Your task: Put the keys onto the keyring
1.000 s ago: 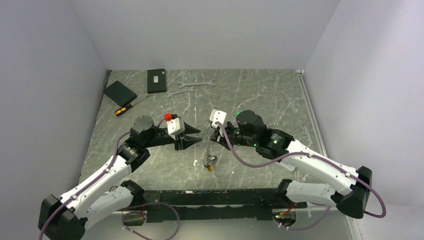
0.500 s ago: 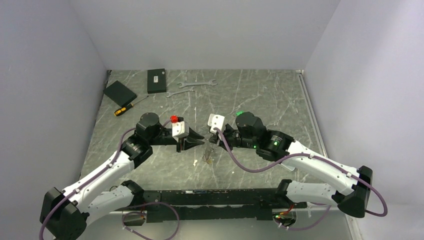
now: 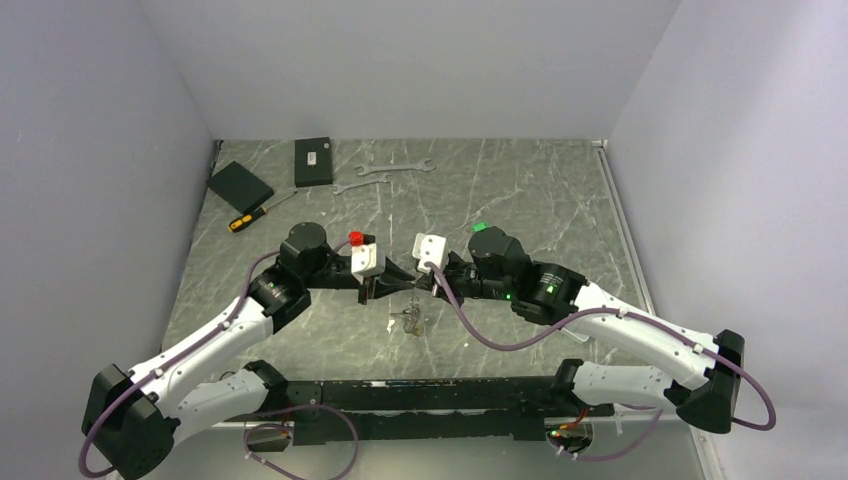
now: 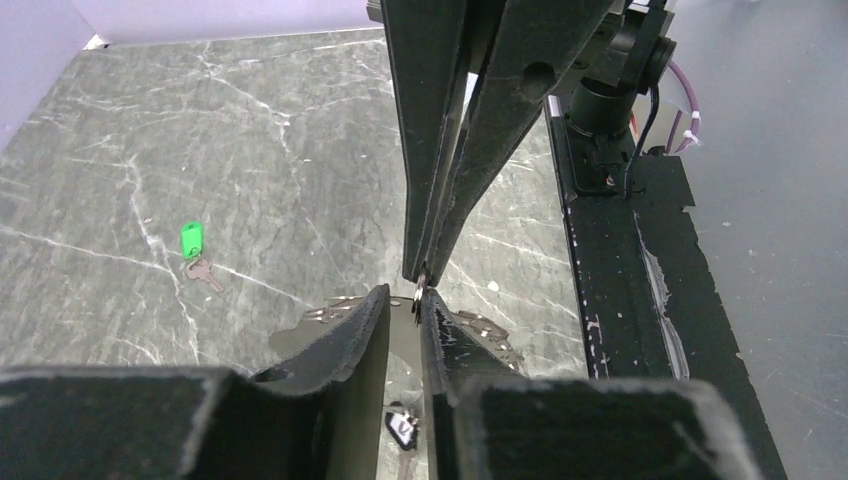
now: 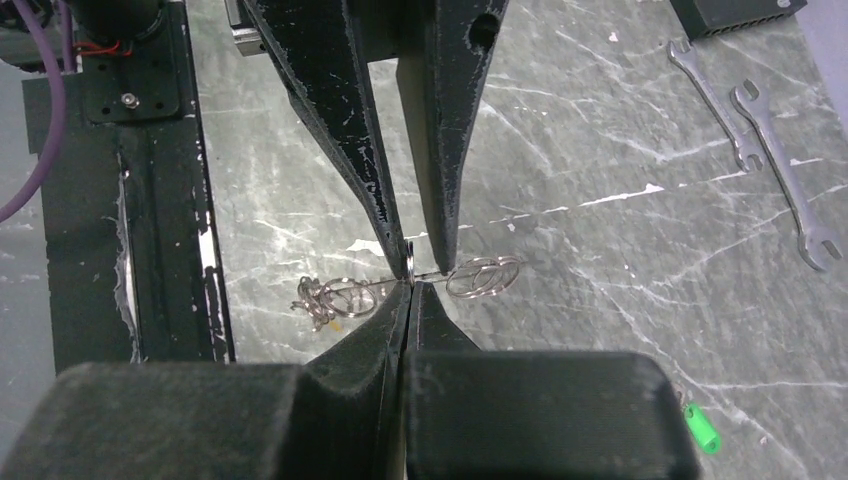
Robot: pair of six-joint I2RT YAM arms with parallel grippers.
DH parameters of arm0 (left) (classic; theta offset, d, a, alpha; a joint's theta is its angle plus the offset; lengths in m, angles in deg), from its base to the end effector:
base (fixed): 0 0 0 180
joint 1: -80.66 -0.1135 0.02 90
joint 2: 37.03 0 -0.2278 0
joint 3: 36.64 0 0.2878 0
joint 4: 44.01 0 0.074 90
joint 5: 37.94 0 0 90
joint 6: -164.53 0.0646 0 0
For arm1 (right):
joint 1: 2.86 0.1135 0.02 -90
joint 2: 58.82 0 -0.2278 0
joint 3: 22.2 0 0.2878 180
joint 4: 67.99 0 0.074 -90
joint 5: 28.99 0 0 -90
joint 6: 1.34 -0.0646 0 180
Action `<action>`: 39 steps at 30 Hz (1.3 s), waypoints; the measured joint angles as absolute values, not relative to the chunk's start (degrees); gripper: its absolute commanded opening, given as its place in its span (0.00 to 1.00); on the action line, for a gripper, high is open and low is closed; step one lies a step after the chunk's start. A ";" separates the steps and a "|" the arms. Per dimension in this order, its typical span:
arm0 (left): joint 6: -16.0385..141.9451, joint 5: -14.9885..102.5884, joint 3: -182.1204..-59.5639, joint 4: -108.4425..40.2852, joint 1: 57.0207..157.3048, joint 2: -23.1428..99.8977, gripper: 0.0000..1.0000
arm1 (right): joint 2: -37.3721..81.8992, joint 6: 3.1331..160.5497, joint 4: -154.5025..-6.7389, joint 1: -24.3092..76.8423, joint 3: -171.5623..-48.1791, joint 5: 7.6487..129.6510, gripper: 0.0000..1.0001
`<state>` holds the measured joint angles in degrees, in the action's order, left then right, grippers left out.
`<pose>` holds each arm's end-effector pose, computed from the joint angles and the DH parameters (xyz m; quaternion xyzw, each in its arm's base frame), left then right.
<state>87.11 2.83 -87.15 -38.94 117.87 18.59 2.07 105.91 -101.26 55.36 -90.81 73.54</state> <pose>0.2033 -0.2158 0.2553 0.5360 0.5201 -0.4365 0.5017 0.1556 0.2777 0.2921 -0.5607 0.6294 0.2720 0.4642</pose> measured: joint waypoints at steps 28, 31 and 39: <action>75.11 2.94 -69.69 -84.73 118.20 13.56 0.00 | -16.82 98.13 -71.91 50.09 -72.06 85.61 0.42; 71.86 2.26 -69.40 -95.09 118.20 18.06 0.00 | -16.69 97.85 -69.83 50.09 -71.27 89.17 0.41; 68.27 0.07 -69.64 -108.46 118.31 22.76 0.00 | -17.19 97.43 -66.75 50.09 -70.66 92.03 0.42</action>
